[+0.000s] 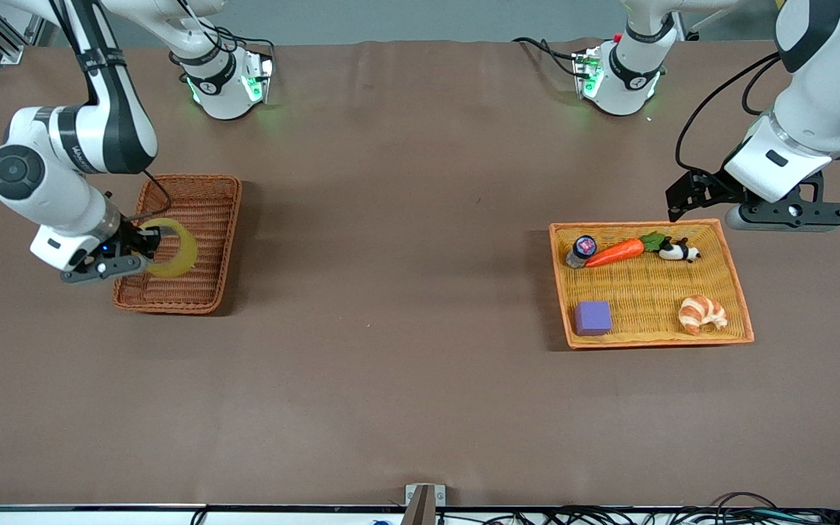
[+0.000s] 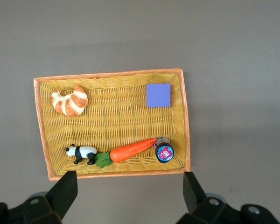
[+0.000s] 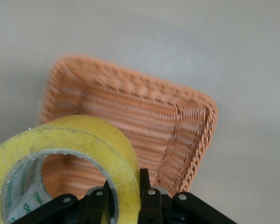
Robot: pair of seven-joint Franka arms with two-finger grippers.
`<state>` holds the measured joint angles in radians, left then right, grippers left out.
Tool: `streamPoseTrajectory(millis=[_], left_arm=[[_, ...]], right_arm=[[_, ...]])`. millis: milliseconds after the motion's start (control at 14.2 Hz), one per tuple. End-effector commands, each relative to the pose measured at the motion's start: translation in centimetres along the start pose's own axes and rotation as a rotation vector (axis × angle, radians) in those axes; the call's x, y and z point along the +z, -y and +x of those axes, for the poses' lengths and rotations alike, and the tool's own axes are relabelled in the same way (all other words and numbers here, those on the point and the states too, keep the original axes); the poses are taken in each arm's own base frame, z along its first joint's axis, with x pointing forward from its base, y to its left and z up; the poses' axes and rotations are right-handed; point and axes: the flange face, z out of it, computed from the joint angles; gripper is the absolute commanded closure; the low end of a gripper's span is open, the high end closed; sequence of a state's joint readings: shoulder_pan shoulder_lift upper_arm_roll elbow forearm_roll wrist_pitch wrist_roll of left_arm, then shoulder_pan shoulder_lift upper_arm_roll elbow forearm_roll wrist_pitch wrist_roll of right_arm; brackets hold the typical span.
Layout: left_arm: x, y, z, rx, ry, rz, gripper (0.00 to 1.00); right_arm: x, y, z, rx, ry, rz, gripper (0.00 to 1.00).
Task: Move tape to another basket
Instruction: 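Lower the tape into the empty wicker basket with the right gripper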
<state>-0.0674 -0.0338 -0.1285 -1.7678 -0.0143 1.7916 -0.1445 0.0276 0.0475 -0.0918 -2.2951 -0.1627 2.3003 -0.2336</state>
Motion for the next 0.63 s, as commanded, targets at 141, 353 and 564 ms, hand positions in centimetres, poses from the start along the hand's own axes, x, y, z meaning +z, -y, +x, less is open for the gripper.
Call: streamPoseTrajectory(millis=[141, 353, 564], left_arm=[[-0.9, -0.3, 0.0, 0.001, -0.005, -0.002, 0.0], [-1.9, -0.1, 0.3, 0.005, -0.025, -0.003, 0.0], [-2.6, 0.0, 0.0, 0.004, -0.022, 0.022, 0.0]], right_arm=[[6.6, 0.5, -6.4, 0.007, -0.088, 0.022, 1.0], [10.0, 0.9, -6.3, 0.001, -0.081, 0.021, 0.97], [12.4, 1.4, -6.4, -0.006, -0.06, 0.025, 0.73]])
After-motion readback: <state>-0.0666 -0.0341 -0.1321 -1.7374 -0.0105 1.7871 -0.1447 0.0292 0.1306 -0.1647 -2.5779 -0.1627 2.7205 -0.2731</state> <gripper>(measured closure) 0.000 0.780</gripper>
